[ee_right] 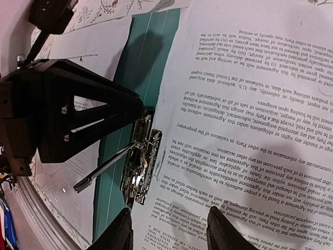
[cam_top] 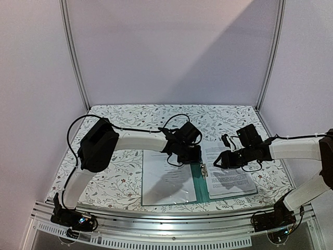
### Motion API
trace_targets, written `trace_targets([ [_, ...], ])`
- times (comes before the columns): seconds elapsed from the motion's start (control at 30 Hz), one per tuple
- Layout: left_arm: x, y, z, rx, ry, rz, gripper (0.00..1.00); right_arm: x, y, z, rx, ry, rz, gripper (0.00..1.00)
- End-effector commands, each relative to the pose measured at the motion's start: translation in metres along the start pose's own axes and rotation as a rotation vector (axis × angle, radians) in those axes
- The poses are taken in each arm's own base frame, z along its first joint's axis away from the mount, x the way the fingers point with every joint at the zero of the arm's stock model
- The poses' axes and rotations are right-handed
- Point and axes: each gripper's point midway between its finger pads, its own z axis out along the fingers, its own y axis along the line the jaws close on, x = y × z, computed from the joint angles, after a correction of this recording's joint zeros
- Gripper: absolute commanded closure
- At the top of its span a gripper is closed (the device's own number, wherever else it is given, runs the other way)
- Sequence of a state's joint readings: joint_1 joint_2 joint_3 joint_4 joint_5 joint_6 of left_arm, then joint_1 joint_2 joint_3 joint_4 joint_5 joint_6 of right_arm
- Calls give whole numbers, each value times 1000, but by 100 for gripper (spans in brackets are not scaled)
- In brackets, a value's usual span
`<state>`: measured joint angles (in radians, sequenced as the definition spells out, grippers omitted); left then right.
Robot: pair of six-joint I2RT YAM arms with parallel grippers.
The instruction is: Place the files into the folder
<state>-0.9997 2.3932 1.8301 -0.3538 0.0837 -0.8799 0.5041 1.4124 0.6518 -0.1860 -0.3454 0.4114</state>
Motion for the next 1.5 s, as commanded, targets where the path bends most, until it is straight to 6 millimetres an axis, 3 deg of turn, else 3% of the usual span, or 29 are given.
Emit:
trace_targets([
  [0.0,12,-3,14,9,27,-6,76,2,-1,2,9,3,-3,52],
  [0.53,26,17,31,-50,58,-63,83,4,-1,0,10,-1,-10,52],
  [1.07,25,34,19,-157,36,-121,98,-1,4,-1,-10,-13,-18,52],
  [1.2,23,33,11,-173,27,-159,100,-5,17,-1,-69,-22,3,52],
  [1.47,9,34,-8,-230,-53,-167,100,-11,66,14,-247,42,114,48],
])
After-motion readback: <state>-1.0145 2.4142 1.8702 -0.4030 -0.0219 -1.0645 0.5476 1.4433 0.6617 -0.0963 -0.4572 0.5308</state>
